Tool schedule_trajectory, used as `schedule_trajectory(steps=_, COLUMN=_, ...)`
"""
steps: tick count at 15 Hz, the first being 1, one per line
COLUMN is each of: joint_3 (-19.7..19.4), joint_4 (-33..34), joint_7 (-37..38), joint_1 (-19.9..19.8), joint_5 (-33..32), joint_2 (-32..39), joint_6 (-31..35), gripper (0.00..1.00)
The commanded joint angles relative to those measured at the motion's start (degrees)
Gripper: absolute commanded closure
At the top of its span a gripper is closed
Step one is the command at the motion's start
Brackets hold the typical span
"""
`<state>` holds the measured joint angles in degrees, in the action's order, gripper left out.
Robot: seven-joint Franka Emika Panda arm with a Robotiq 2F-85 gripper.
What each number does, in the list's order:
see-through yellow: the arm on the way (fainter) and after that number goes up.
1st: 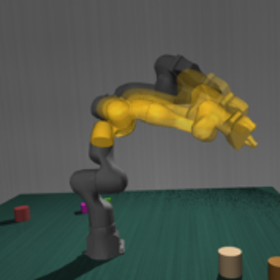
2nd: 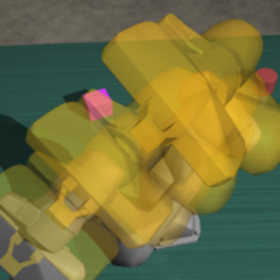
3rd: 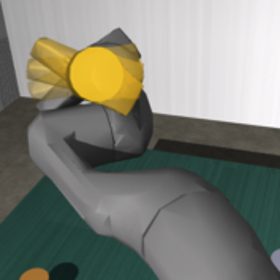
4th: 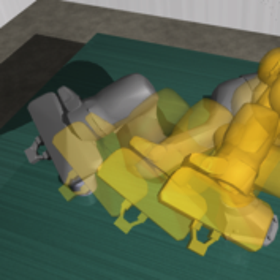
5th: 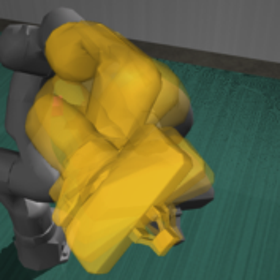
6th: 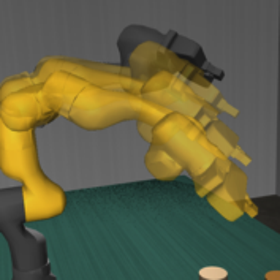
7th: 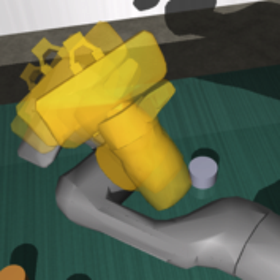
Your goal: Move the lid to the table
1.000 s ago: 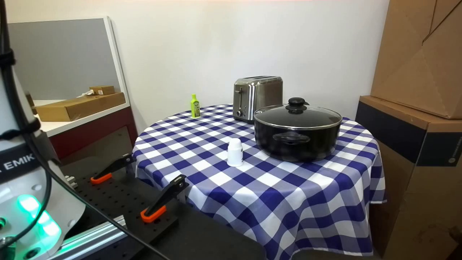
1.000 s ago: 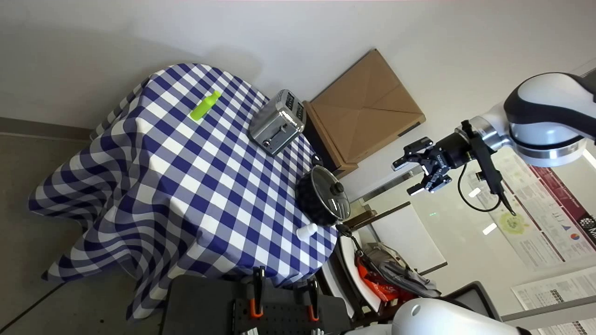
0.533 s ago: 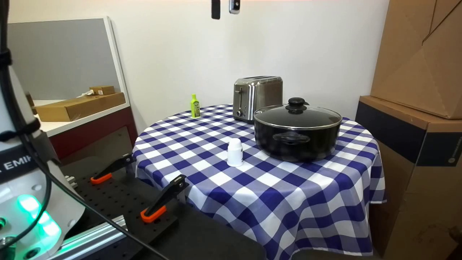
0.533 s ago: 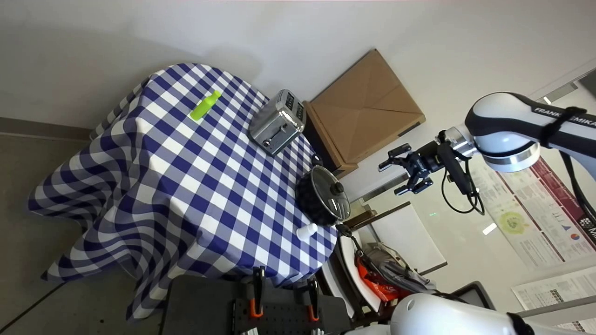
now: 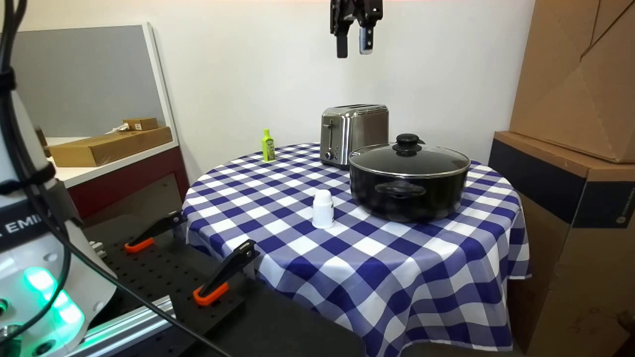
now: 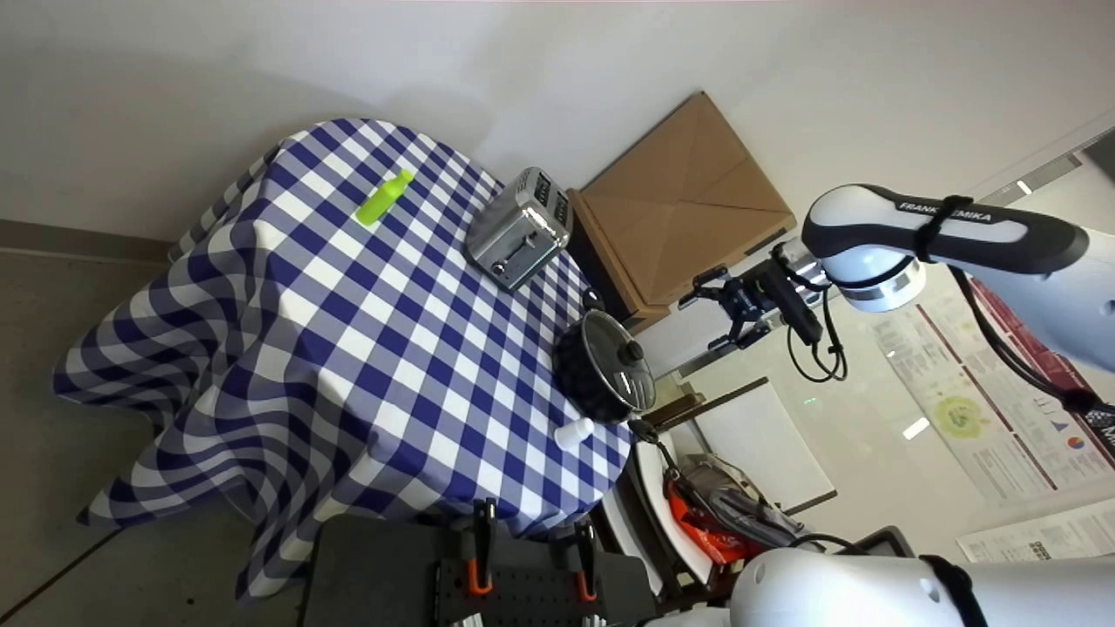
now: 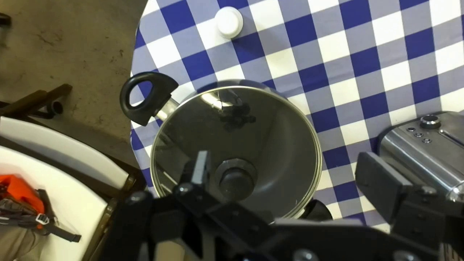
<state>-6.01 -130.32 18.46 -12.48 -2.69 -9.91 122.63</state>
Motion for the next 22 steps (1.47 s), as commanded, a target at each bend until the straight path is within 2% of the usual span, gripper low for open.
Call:
schedule_trajectory(steps=1, joint_3=-0.53, joint_4=5.58, joint_7=2.52, joint_1=0.94, joint_5=0.88, joint_2=6.46, joint_6=3.29, gripper=0.0)
schedule_trajectory(steps=6, joint_3=-1.21, joint_4=11.63, joint_7=3.45, joint_1=1.48, joint_5=1.26, joint_2=15.22, joint_6=5.4, gripper=0.0)
schedule_trajectory(steps=13, joint_3=-3.09, joint_4=19.32, joint_7=3.71, joint_1=1.72, joint_5=1.44, joint_2=26.2, joint_6=4.79, gripper=0.0)
schedule_trajectory(steps=22, joint_3=-4.54, joint_4=21.3, joint_7=3.12, joint_1=1.41, joint_5=4.13, joint_2=33.7, joint_6=4.22, gripper=0.0)
